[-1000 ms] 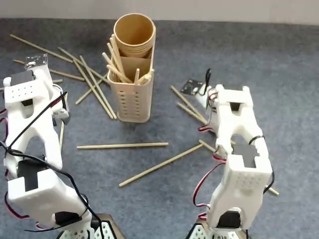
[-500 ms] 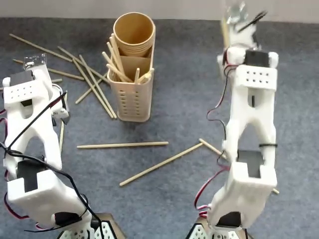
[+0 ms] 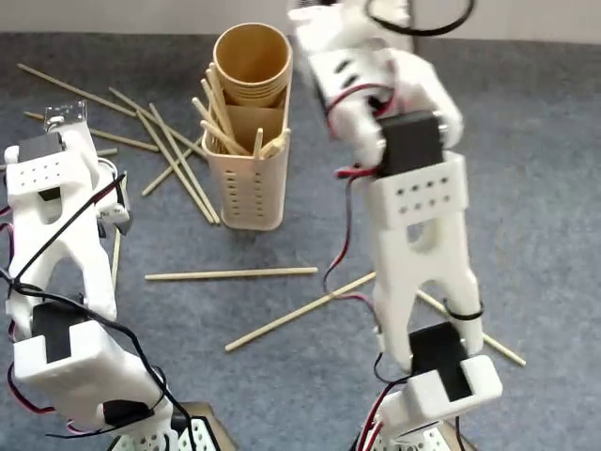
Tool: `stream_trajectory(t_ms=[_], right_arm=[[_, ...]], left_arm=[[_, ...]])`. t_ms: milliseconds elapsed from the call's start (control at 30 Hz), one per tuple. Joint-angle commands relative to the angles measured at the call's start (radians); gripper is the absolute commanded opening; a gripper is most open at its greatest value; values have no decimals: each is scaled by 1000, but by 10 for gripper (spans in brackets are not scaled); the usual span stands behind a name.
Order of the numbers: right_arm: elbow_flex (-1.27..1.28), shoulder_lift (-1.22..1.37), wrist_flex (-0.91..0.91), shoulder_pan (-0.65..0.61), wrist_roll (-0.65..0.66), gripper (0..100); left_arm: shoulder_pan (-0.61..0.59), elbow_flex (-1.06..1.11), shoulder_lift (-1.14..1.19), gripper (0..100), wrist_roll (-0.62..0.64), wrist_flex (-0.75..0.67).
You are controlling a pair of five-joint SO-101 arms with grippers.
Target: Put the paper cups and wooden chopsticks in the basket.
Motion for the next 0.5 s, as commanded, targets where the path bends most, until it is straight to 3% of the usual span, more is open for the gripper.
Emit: stream_trajectory(t_ms=[0, 167, 467], right_arm=[[-33, -50, -41, -85, -92, 5], [148, -59, -15, -113, -97, 5], [519, -61, -288, -114, -100, 10]], left_arm=[[-10, -4, -5, 133, 14, -6], [-10, -4, -5, 133, 14, -6], [-12, -4, -8, 133, 14, -5]])
